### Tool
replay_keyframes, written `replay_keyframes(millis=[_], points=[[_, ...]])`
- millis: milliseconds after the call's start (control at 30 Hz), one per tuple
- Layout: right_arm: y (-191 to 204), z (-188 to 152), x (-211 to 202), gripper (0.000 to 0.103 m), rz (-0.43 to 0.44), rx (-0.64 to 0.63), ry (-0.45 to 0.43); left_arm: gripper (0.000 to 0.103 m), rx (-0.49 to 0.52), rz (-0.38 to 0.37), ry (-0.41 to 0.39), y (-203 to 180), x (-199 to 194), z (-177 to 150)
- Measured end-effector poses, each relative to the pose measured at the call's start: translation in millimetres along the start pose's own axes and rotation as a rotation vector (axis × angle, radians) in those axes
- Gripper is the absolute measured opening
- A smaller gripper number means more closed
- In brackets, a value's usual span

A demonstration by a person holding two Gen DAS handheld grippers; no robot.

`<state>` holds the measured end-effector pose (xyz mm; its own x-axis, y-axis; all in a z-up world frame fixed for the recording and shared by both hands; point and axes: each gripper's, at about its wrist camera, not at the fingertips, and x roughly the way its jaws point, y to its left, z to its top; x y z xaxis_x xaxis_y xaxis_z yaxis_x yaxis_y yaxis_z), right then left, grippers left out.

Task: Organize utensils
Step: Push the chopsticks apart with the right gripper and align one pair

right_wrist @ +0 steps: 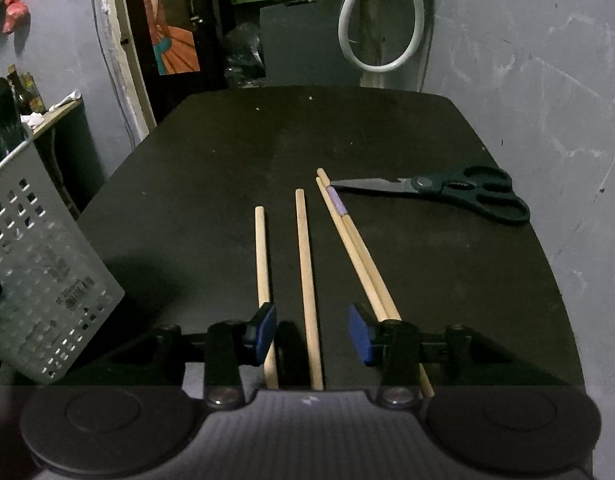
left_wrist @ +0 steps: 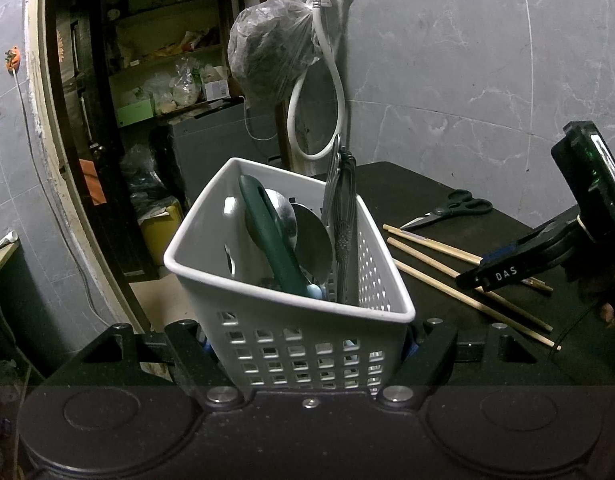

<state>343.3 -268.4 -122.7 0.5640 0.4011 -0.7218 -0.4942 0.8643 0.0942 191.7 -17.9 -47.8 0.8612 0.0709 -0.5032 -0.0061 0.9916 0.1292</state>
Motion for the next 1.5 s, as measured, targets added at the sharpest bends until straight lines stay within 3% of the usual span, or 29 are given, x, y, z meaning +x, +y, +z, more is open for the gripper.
replay_keyframes(millis=[433,533,600,700,1100,1233,1300,1467,1500], points=[[-5.0,-6.7,4.2,0.052,0.006,-0.006,0.013,0.079,0.001,0.000,0.000,-0.2,0.0,0.0],[-7.9,-6.3,3.6,0.044,0.011,0.012,0.011,0.079,0.001,0.000,0.000,-0.3,0.1,0.2],[-7.8,-5.9,3.5,0.025,0.006,0.004,0.010,0.079,0.001,0.000,0.000,-0.3,0.1,0.2],[-6.9,-7.0,2.0,0.010,0.017,0.002,0.018,0.079,0.000,0.000,0.000,-0.2,0.0,0.2],[4.1,-23.6,-17.2,0.007,0.039,-0.043,0.052,0.079,0.000,0.000,0.000,-0.5,0.3,0.2],[-0.2,-22.2,-17.8,0.014,0.055,-0.005,0.052,0.079,0.000,-0.001,0.000,-0.5,0.3,0.2],[-3.2,-19.4,-18.0,0.029,0.060,0.022,0.048,0.079,0.001,0.000,0.000,-0.8,0.3,0.2],[-12.9,-13.0,-16.4,0.056,0.104,0.154,0.040,0.079,0.000,0.000,0.000,-0.8,0.5,0.2],[-13.7,-11.7,-15.0,0.057,0.111,0.174,0.039,0.079,0.000,0.000,0.000,-0.7,0.4,0.1]])
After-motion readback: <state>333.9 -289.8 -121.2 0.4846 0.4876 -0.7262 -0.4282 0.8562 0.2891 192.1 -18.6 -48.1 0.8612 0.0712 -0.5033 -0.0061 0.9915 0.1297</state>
